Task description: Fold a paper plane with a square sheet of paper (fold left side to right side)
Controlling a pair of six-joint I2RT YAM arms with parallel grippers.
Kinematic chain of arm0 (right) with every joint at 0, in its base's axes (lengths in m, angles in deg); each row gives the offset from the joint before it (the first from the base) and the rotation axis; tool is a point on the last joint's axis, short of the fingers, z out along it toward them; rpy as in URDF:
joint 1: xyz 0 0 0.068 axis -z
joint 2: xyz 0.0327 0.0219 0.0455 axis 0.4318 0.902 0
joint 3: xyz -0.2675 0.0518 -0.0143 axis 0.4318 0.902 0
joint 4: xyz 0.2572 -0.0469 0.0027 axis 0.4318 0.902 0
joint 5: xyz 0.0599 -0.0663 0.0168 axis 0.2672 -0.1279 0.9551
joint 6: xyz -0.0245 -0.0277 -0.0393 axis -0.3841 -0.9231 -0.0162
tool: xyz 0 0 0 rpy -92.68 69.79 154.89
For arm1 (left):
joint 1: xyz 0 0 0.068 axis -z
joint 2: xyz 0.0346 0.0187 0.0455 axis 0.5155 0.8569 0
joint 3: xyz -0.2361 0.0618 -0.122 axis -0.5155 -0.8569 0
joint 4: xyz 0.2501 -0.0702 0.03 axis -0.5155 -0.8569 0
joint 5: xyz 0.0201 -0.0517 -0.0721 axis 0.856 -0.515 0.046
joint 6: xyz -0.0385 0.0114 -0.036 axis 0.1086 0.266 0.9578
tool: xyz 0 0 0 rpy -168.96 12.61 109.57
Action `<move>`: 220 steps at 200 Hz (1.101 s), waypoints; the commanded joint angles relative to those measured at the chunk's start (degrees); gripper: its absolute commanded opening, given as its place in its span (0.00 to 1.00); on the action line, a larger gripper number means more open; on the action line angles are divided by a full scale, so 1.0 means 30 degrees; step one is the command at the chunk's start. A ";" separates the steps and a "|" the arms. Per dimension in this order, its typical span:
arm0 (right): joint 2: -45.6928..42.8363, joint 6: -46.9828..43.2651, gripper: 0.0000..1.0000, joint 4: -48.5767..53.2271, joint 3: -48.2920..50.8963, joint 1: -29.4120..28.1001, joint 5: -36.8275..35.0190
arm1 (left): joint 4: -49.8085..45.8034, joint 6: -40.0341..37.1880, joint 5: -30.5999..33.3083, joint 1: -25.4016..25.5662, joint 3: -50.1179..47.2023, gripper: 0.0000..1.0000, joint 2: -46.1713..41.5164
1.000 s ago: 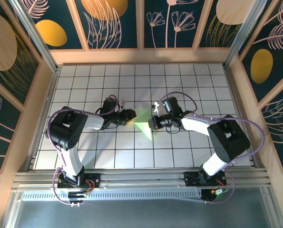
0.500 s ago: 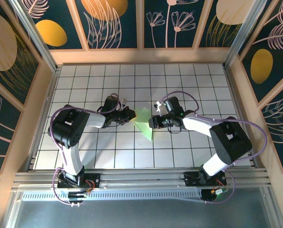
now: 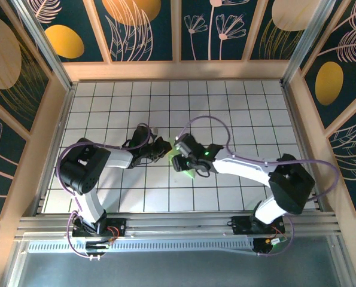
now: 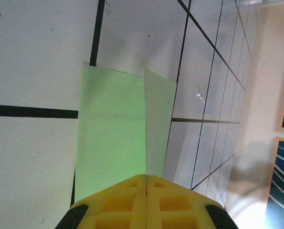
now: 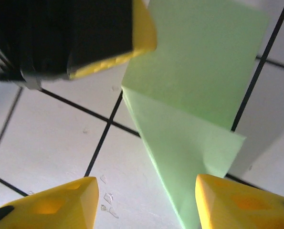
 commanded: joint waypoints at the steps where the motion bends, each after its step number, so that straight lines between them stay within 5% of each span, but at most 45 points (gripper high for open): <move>1: 0.1436 0.1224 0.59 0.1697 -0.0810 -0.0870 -0.3603 | 0.0738 0.0957 0.0632 0.0137 -0.0203 0.00 -0.0386; 91: 0.4390 0.0472 0.49 0.1292 -0.1794 -0.1478 -0.5495 | 0.0123 0.0661 0.0572 0.0211 0.0078 0.00 -0.0442; 220: 0.4743 0.0235 0.31 0.1147 -0.1603 -0.1490 -0.5968 | -0.0809 0.0067 0.0814 0.0209 0.0390 0.00 -0.0687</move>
